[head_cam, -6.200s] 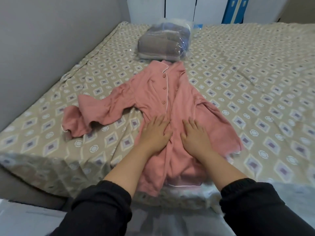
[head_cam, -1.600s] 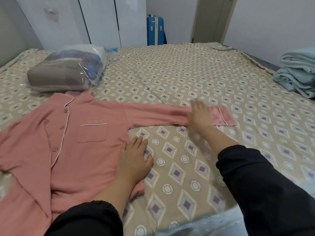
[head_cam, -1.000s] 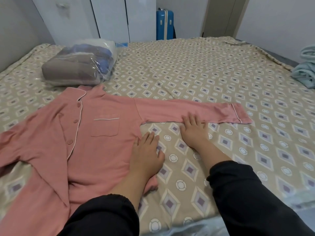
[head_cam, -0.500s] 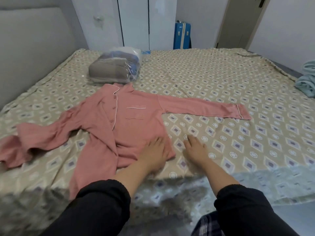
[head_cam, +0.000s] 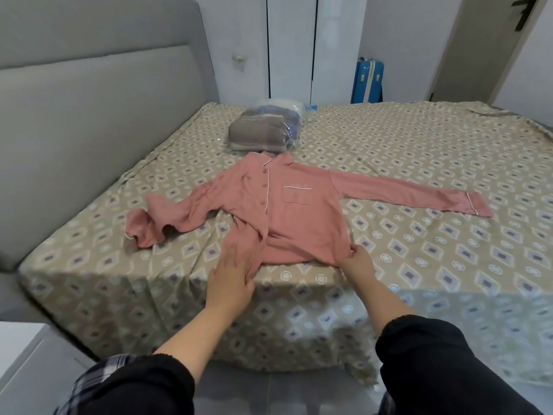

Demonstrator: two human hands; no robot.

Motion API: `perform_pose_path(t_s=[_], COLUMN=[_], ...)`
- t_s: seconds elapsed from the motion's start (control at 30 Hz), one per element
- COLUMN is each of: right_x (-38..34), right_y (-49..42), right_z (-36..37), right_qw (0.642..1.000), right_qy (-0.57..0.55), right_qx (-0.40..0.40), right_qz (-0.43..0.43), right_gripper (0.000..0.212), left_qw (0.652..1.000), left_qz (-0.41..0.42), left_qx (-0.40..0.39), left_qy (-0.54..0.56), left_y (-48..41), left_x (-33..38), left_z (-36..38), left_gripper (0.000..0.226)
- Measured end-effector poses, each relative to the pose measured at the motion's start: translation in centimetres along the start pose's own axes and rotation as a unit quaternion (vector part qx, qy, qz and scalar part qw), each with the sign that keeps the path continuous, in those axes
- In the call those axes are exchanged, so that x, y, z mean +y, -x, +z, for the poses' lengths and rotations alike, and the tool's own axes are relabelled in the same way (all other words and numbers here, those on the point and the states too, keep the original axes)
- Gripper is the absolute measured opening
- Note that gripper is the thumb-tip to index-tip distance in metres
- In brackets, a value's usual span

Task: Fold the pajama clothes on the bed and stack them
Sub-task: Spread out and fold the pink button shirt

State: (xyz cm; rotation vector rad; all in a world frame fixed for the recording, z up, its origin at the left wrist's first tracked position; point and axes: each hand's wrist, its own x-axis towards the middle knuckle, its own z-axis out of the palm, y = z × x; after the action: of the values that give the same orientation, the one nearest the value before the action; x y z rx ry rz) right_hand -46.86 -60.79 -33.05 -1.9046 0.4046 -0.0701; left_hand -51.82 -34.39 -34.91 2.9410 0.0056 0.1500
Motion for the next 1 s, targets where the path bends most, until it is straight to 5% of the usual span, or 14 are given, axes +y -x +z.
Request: perform_pose_path(t_s=[0.03, 0.1, 0.23, 0.37, 0.47, 0.6, 0.67, 0.8, 1.0], right_x=[-0.3, -0.6, -1.9, -3.7, -4.2, -2.7, -1.3, 0.2, -0.2], right_y=[0.1, -0.2, -0.7, -2.2, -2.3, -0.8, 0.1, 1.0, 0.9], right_z=[-0.1, -0.5, -3.2, -6.0, -5.8, -4.8, -4.4, -4.1, -4.6], right_qw=[1.0, 1.0, 0.997, 0.993, 0.993, 0.999, 0.995, 0.99, 0.995], right_qy=[0.003, 0.003, -0.035, -0.008, 0.054, 0.032, 0.047, 0.07, -0.017], right_qx=[-0.009, -0.018, 0.035, 0.059, 0.056, -0.02, -0.079, -0.107, -0.086], right_qz=[-0.002, -0.012, -0.057, -0.104, -0.094, 0.004, 0.048, 0.052, 0.041], right_gripper=[0.009, 0.03, 0.013, 0.03, 0.036, 0.043, 0.046, 0.029, 0.026], left_qw=[0.999, 0.995, 0.986, 0.995, 0.999, 0.995, 0.993, 0.993, 0.996], left_qz=[-0.02, -0.046, -0.092, -0.073, -0.044, -0.064, -0.071, -0.016, -0.003], left_qx=[0.002, 0.021, 0.057, 0.014, 0.0, -0.028, -0.031, 0.012, 0.073], left_qy=[0.036, 0.088, 0.125, 0.067, -0.017, -0.067, -0.088, -0.113, 0.049], left_y=[0.1, 0.1, -0.9, -1.5, -0.9, -0.4, -0.3, -0.2, 0.6], left_x=[-0.2, -0.5, -1.4, -1.8, -0.5, 1.0, 1.4, 1.8, 0.6], left_z=[-0.4, -1.4, -3.4, -4.5, -3.9, -2.1, -1.7, -0.8, -0.5], left_gripper=[0.069, 0.056, 0.024, 0.017, 0.038, 0.097, 0.1, 0.073, 0.032])
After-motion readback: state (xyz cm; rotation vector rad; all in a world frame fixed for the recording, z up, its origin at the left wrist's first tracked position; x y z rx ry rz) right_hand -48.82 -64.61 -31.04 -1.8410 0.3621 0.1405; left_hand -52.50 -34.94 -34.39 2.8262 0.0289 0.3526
